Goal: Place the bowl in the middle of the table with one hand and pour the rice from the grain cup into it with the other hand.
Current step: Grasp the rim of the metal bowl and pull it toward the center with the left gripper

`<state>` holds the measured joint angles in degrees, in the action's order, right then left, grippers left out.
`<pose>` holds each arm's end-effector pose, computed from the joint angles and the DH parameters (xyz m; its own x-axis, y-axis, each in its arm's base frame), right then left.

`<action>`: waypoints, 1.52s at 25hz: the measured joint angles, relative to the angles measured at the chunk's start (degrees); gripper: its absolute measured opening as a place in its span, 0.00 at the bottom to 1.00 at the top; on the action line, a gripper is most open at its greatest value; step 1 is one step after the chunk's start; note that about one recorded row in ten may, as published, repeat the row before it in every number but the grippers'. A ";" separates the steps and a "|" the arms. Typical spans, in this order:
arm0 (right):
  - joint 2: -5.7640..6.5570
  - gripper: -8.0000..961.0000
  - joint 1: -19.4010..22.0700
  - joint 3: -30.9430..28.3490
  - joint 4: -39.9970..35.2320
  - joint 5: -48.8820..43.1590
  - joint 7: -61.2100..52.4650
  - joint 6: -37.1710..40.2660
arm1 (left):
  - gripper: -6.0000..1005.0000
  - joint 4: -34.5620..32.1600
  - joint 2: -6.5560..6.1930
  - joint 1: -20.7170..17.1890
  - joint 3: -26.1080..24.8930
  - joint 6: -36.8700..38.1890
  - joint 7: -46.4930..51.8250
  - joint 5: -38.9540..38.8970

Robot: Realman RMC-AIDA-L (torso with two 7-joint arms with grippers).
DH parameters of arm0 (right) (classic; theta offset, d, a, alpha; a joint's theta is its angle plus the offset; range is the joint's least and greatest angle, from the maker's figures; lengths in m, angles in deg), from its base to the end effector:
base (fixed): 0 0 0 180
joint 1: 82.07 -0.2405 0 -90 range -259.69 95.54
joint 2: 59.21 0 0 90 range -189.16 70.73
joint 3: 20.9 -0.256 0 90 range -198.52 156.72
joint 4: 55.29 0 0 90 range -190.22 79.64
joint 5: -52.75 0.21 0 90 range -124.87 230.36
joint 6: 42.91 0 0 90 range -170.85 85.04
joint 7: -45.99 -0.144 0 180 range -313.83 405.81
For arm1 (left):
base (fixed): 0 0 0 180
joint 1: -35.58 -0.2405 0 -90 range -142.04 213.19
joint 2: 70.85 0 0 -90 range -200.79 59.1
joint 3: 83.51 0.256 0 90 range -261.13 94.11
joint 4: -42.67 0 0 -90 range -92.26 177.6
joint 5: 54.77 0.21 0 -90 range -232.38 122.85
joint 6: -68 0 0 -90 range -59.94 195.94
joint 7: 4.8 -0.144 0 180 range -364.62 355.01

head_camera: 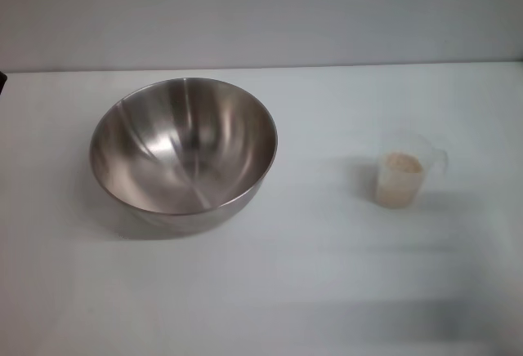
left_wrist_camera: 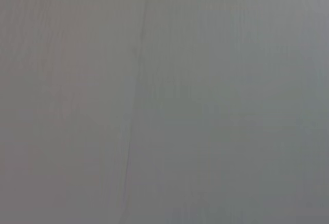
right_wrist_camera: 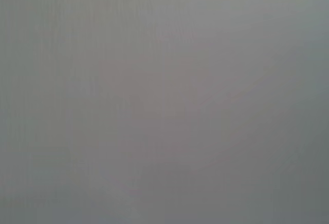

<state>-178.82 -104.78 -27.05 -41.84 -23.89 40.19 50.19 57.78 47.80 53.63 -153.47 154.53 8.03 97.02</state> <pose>0.3151 0.2844 0.0133 0.5779 0.3600 -0.7324 -0.7893 0.0185 -0.6137 -0.3039 0.3007 0.0344 0.5641 -0.4044 0.7199 0.7344 -0.1528 -0.6613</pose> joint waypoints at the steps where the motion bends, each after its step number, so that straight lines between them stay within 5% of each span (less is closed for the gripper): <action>1: 0.02 0.70 -0.03 0.00 0.00 0.00 0.00 0.01 | 0.84 0.00 0.00 0.04 0.00 0.00 0.00 0.00; 27: 0.01 0.71 -0.17 0.00 0.00 -0.09 0.00 0.51 | 0.84 2.11 -0.13 -0.78 0.00 -0.67 -2.66 0.16; 32: -0.02 0.71 -0.16 0.00 0.00 -0.09 0.00 0.58 | 0.84 13.87 -0.58 -3.94 -2.00 -12.77 -6.76 0.26; 33: -0.02 0.71 -0.16 0.00 0.00 -0.09 0.00 0.59 | 0.84 21.82 -0.59 -6.14 -4.33 -22.38 -10.87 0.55; 38: -0.02 0.70 -0.27 0.00 -0.01 -0.09 0.00 0.60 | 0.84 38.17 -0.66 -10.18 -7.64 -40.88 -15.64 0.93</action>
<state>-178.83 -105.04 -27.05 -41.84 -23.98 40.19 50.79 95.95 47.14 43.45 -161.10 113.65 -7.61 97.95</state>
